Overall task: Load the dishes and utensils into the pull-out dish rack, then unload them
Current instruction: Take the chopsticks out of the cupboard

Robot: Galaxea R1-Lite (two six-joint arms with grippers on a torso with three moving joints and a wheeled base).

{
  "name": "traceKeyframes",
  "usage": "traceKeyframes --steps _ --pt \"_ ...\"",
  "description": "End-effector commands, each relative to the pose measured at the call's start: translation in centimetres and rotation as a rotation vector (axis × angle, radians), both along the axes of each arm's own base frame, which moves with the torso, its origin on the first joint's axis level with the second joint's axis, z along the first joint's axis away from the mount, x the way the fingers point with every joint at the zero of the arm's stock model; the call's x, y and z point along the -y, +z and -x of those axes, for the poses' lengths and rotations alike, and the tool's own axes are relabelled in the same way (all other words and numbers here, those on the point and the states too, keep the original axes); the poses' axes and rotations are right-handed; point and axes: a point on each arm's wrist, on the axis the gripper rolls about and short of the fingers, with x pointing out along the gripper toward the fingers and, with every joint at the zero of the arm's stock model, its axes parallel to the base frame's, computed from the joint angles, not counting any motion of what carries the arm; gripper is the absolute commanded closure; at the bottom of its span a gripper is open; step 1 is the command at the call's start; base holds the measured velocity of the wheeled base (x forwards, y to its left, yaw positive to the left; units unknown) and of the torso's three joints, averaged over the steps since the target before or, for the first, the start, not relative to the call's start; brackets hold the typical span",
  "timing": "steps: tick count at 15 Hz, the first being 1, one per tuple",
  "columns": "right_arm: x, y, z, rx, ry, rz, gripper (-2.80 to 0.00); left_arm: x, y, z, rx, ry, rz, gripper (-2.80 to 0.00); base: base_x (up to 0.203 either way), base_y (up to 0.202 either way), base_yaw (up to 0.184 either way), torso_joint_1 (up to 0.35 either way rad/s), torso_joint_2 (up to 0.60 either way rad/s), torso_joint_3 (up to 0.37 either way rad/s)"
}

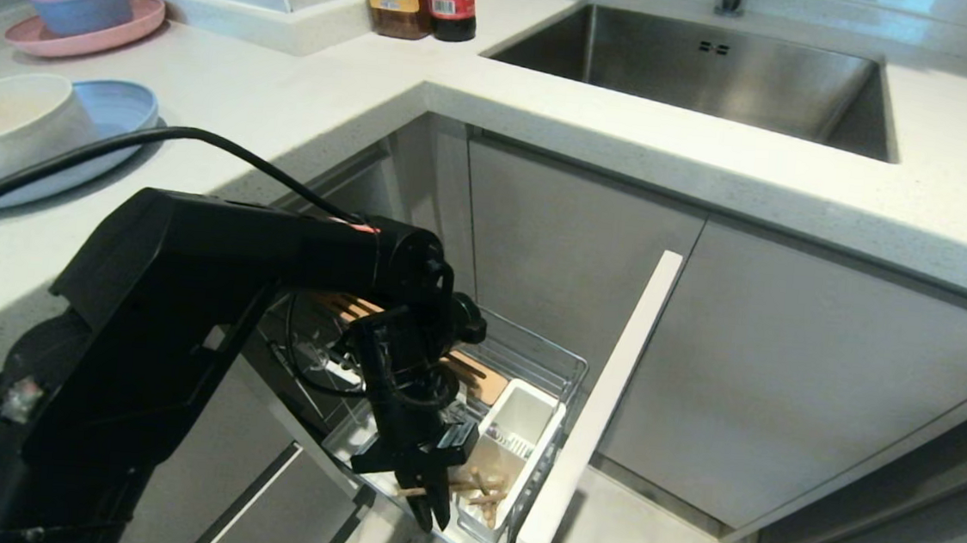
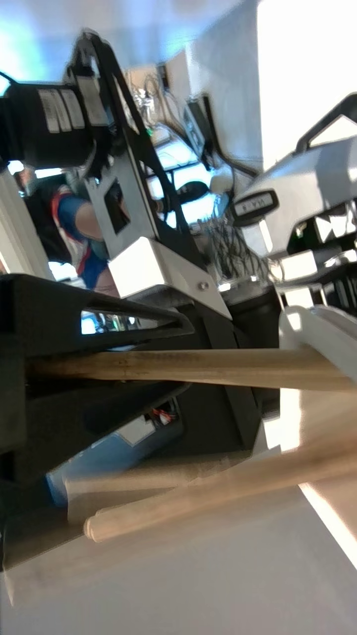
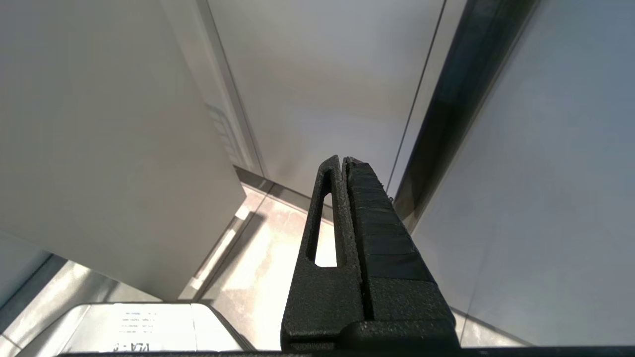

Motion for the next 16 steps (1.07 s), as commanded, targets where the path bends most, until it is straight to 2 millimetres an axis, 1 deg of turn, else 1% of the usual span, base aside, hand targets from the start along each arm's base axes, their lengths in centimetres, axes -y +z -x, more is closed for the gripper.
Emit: traceKeyframes --steps 1,4,6,8,11,16 --pt "0.0 0.0 0.0 -0.002 0.000 0.000 0.00 -0.1 0.1 0.1 -0.004 0.004 -0.003 0.00 0.000 0.000 0.000 0.000 0.00 0.000" --pt "0.0 0.0 0.0 -0.002 0.000 0.000 0.00 0.0 0.2 0.1 -0.002 0.005 -0.002 0.00 0.000 0.000 0.000 0.000 0.00 0.000" --pt "0.0 0.0 0.0 -0.002 0.000 0.000 0.00 0.0 0.7 0.4 0.006 0.004 0.007 0.00 0.000 0.000 0.000 0.000 0.00 0.000" --pt "0.0 0.0 0.0 -0.002 0.000 0.000 0.00 0.0 1.7 0.9 0.020 -0.001 0.016 0.00 0.000 0.000 0.000 0.000 0.00 0.000" --pt "0.0 0.0 0.0 -0.002 0.000 0.000 0.00 0.0 3.7 2.4 0.025 -0.021 0.021 0.00 0.000 0.000 0.000 0.000 0.00 0.000" --pt "0.0 0.0 0.0 -0.002 0.000 0.000 0.00 -0.4 5.6 3.7 0.044 -0.020 0.027 0.00 0.000 0.000 0.000 0.000 0.00 0.000"
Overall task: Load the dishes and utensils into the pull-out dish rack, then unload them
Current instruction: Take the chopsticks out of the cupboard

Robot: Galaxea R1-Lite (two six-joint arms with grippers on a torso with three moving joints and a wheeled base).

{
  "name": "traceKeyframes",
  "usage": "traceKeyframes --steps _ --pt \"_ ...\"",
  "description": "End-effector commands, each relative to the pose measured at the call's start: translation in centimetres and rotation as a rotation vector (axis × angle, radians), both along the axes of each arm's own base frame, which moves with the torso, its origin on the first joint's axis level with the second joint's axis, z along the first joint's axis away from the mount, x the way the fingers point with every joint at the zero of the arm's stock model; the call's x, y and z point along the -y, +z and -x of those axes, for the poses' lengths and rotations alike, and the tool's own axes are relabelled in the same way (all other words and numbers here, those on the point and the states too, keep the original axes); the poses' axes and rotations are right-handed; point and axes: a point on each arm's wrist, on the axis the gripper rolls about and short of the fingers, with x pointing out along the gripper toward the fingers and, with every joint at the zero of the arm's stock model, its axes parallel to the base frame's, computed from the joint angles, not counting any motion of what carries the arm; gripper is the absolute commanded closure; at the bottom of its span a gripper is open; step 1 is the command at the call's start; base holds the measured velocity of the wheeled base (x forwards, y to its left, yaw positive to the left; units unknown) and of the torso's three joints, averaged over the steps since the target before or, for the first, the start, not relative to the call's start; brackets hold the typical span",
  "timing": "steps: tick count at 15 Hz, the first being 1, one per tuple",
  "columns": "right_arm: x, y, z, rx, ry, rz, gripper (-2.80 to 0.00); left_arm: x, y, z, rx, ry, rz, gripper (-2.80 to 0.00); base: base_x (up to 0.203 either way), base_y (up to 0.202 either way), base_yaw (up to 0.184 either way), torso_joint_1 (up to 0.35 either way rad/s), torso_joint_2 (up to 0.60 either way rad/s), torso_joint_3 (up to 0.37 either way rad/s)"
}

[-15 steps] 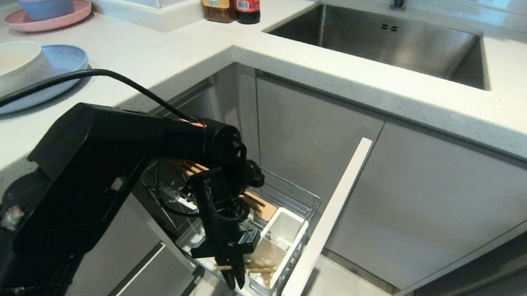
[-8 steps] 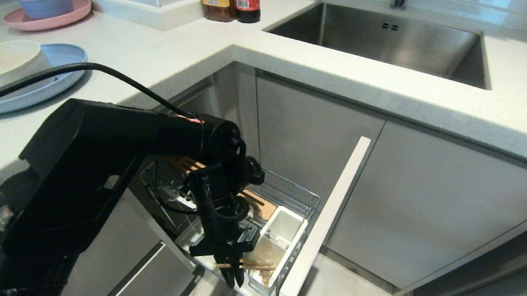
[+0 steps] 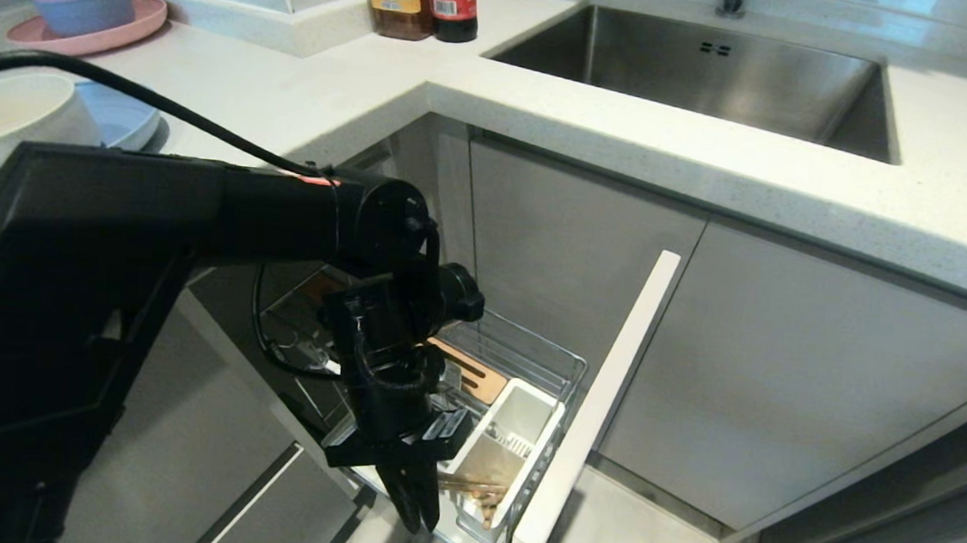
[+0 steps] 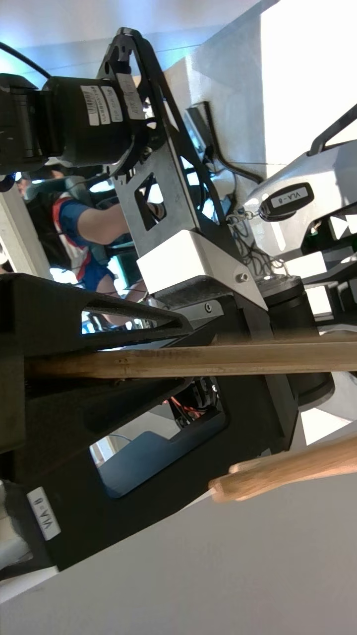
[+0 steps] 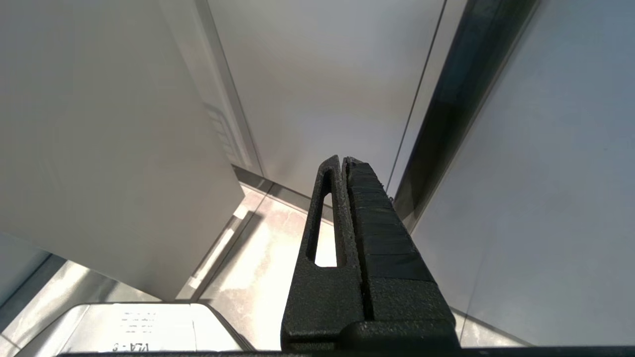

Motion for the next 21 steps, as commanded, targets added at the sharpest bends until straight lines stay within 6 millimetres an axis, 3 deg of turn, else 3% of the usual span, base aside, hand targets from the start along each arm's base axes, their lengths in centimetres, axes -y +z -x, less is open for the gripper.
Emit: traceKeyframes --steps 1,9,21 --pt "0.0 0.0 0.0 -0.002 0.000 0.000 0.00 -0.4 1.2 0.6 0.021 0.002 0.015 0.00 0.000 0.000 0.000 0.000 0.00 0.000" --pt "0.0 0.0 0.0 -0.002 0.000 0.000 0.00 -1.7 4.5 2.4 0.082 0.002 0.057 0.00 0.000 0.000 0.000 0.000 0.00 0.000" --pt "0.0 0.0 0.0 -0.002 0.000 0.000 0.00 -5.3 11.8 8.5 0.263 -0.040 0.179 0.00 0.000 0.000 0.000 0.000 0.00 0.000"
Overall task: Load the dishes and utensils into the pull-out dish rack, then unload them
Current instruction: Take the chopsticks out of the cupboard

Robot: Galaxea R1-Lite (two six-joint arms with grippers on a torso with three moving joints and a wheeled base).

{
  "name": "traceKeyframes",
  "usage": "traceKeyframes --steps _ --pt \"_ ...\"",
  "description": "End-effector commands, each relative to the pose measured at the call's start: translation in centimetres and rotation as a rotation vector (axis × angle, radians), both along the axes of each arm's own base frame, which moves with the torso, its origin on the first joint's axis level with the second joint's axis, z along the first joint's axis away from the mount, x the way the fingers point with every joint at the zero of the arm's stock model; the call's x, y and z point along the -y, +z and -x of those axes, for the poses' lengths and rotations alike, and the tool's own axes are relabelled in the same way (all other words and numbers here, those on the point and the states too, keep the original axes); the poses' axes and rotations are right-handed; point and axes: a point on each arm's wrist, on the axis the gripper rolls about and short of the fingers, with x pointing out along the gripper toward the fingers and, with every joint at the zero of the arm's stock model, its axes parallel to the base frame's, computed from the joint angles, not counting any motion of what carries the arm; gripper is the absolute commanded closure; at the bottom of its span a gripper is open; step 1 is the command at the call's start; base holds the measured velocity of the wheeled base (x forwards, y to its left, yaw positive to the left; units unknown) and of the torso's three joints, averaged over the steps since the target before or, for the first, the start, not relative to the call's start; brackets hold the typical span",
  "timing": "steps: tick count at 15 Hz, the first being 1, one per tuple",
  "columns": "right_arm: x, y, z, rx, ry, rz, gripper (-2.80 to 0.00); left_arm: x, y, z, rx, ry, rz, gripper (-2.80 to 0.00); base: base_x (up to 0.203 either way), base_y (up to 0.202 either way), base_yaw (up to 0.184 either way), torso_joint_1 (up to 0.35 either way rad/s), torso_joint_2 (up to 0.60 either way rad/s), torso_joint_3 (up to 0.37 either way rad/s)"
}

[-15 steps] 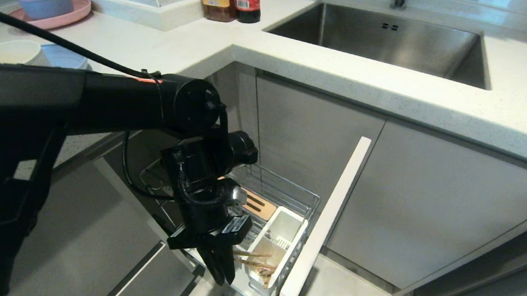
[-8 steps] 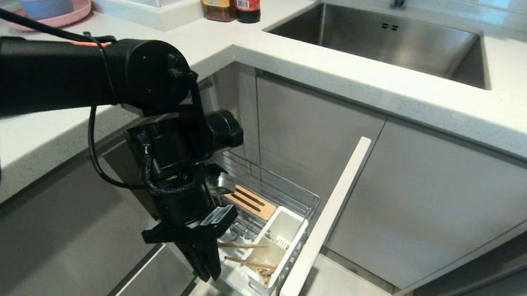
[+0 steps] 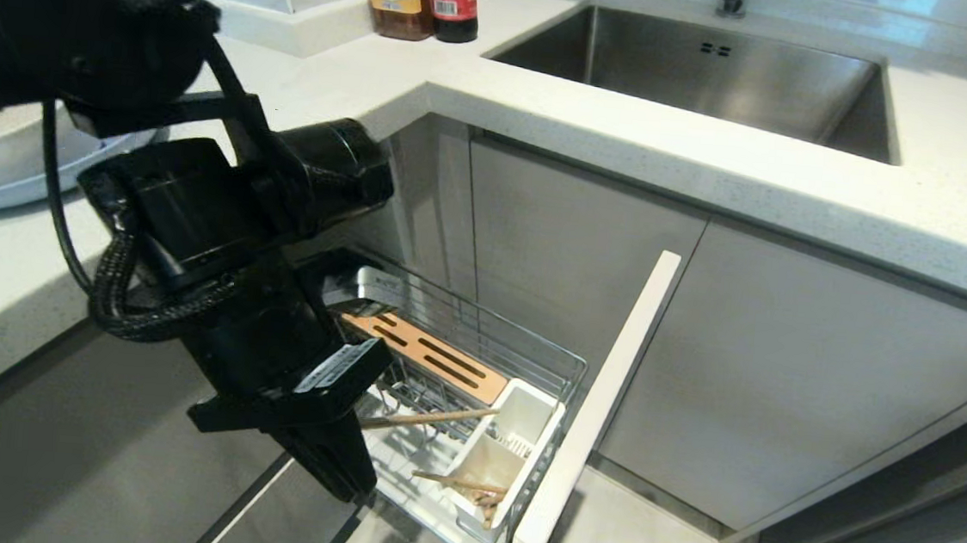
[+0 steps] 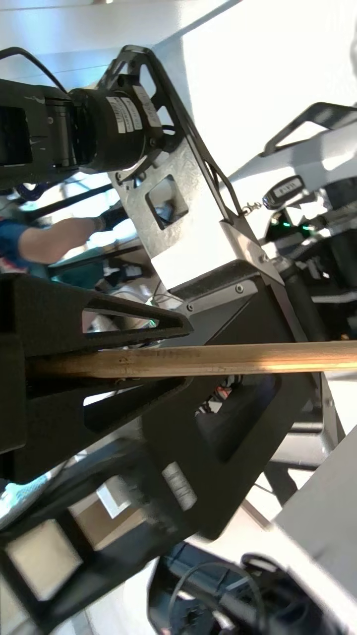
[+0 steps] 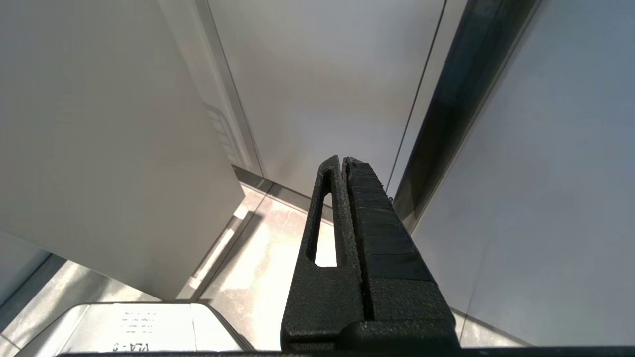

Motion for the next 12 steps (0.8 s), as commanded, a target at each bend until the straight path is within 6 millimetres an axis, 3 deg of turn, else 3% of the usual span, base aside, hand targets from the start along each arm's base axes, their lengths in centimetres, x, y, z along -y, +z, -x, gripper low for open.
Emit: traceKeyframes --steps 1,8,12 --pt "0.0 0.0 0.0 -0.002 0.000 0.000 0.00 -1.2 1.8 1.9 0.049 -0.008 0.042 0.00 0.000 0.000 0.000 0.000 0.00 0.000" --pt "0.0 0.0 0.0 -0.002 0.000 0.000 0.00 -7.1 7.8 9.5 0.325 -0.039 0.215 0.00 0.000 0.000 0.000 0.000 0.00 0.000" --pt "0.0 0.0 0.0 0.000 0.000 0.000 0.00 -10.5 9.8 12.1 0.516 0.063 0.299 0.00 0.000 0.000 0.000 0.000 0.00 0.000"
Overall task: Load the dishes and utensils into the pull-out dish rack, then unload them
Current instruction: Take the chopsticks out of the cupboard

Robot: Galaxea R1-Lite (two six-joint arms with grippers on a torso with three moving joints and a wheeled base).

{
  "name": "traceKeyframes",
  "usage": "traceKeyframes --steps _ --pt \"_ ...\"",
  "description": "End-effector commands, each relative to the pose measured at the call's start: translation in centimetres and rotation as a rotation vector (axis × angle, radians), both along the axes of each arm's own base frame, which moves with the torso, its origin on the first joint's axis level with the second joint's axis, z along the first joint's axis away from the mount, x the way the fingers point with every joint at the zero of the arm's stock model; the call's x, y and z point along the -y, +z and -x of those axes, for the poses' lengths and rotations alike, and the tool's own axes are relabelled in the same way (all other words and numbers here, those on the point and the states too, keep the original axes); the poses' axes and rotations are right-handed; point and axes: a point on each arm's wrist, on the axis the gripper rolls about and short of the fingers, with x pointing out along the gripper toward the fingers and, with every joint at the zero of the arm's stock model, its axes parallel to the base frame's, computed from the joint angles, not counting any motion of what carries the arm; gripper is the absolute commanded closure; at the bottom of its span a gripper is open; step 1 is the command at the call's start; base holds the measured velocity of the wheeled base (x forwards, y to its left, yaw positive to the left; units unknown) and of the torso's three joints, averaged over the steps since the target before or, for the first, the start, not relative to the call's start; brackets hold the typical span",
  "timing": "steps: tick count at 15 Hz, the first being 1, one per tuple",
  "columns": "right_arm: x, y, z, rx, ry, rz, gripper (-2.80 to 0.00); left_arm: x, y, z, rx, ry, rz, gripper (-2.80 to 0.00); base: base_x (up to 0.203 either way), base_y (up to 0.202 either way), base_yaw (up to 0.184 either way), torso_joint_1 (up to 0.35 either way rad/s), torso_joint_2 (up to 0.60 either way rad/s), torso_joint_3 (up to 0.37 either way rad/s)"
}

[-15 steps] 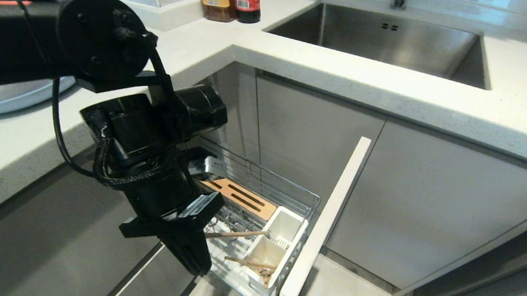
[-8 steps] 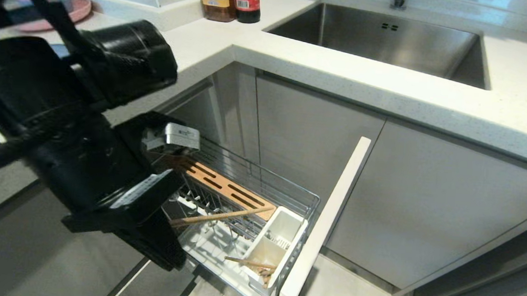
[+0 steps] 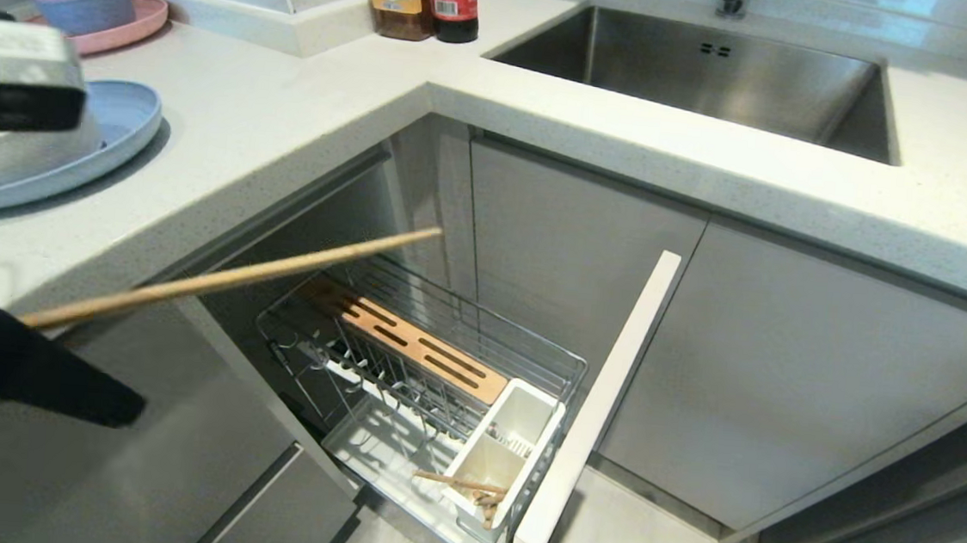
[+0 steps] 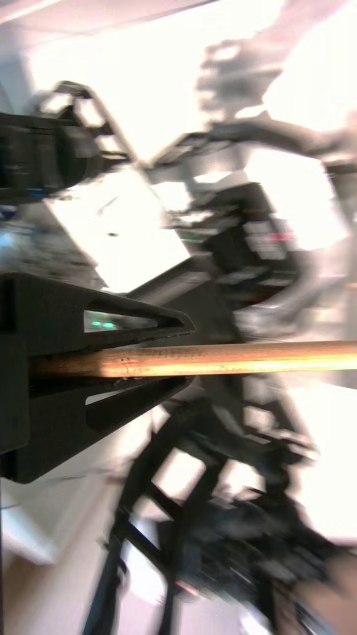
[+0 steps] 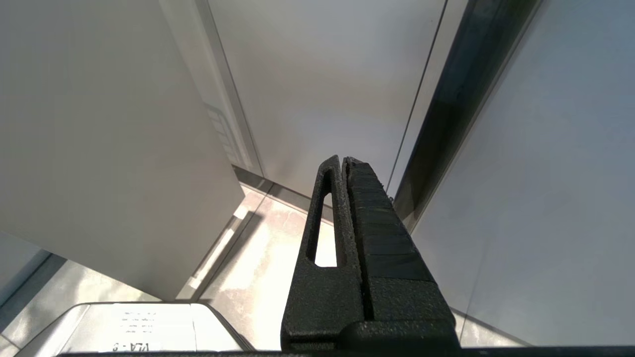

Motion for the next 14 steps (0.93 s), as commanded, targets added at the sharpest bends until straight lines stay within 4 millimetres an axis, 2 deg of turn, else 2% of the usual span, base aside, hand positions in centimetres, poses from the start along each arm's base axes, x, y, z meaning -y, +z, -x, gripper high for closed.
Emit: traceKeyframes --steps 1,7,10,12,14 --pt "0.0 0.0 0.0 -0.002 0.000 0.000 0.00 -2.2 1.3 1.8 0.117 0.077 0.083 0.00 0.000 0.000 0.000 0.000 0.00 0.000" --pt "0.0 0.0 0.0 -0.002 0.000 0.000 0.00 -5.5 4.4 2.9 0.441 0.435 0.240 0.00 0.000 0.000 0.000 0.000 0.00 0.000" --pt "0.0 0.0 0.0 -0.002 0.000 0.000 0.00 -7.4 5.7 2.3 0.605 0.756 0.227 0.00 0.000 0.000 0.000 0.000 0.00 0.000" --pt "0.0 0.0 0.0 -0.002 0.000 0.000 0.00 -9.4 6.5 2.0 0.732 1.059 0.157 0.00 0.000 0.000 0.000 0.000 0.00 0.000" --pt "0.0 0.0 0.0 -0.002 0.000 0.000 0.00 -10.9 6.7 2.0 0.806 1.291 0.092 0.00 0.000 0.000 0.000 0.000 0.00 0.000"
